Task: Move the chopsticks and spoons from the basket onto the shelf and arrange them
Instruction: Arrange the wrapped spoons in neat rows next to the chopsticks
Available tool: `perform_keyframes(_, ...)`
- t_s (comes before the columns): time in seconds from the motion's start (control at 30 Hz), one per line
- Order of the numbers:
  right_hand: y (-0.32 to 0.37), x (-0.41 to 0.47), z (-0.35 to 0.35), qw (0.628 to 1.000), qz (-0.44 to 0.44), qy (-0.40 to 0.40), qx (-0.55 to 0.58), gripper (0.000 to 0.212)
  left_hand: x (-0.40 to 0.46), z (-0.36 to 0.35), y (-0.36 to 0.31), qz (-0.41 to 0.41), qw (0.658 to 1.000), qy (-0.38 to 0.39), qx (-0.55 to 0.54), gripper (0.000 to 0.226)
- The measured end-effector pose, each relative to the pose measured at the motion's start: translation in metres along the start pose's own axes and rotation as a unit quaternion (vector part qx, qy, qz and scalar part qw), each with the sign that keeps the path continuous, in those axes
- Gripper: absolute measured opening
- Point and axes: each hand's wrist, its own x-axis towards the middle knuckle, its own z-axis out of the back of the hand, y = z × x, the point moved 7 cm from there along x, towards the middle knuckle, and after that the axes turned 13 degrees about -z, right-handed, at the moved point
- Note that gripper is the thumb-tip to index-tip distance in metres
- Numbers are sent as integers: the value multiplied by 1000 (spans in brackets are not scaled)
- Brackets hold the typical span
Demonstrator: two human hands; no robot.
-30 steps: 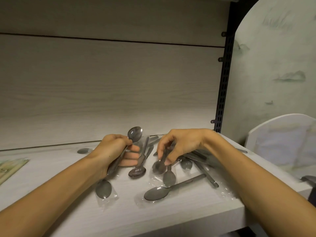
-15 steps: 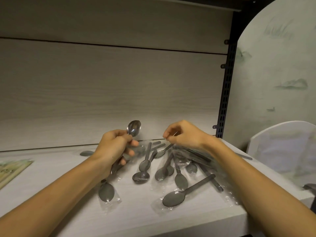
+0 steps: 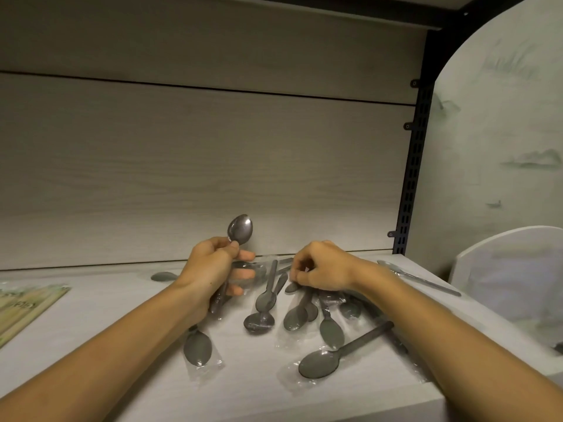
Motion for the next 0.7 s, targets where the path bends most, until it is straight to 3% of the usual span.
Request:
perform_keyframes(0.27, 5, 2, 0, 998, 17, -35, -47, 46, 6, 19, 2, -30, 995, -76, 58, 14)
perform_keyframes(0.37, 12, 2, -9, 997, 29, -3, -77, 60, 10, 24, 5, -24, 994, -86, 64, 15)
perform_keyframes(0.47, 21, 2, -22, 992, 42, 47, -105, 51, 11, 29, 7, -12, 993, -97, 71, 14)
perform_keyframes(0.6, 26, 2, -14, 998, 40, 19, -48, 30, 14, 38, 9, -2, 990, -108, 92, 16)
perform_keyframes(0.7, 18, 2, -6, 1000, 22, 13, -9, 32, 16, 42, 7, -9, 988, -119, 99, 18)
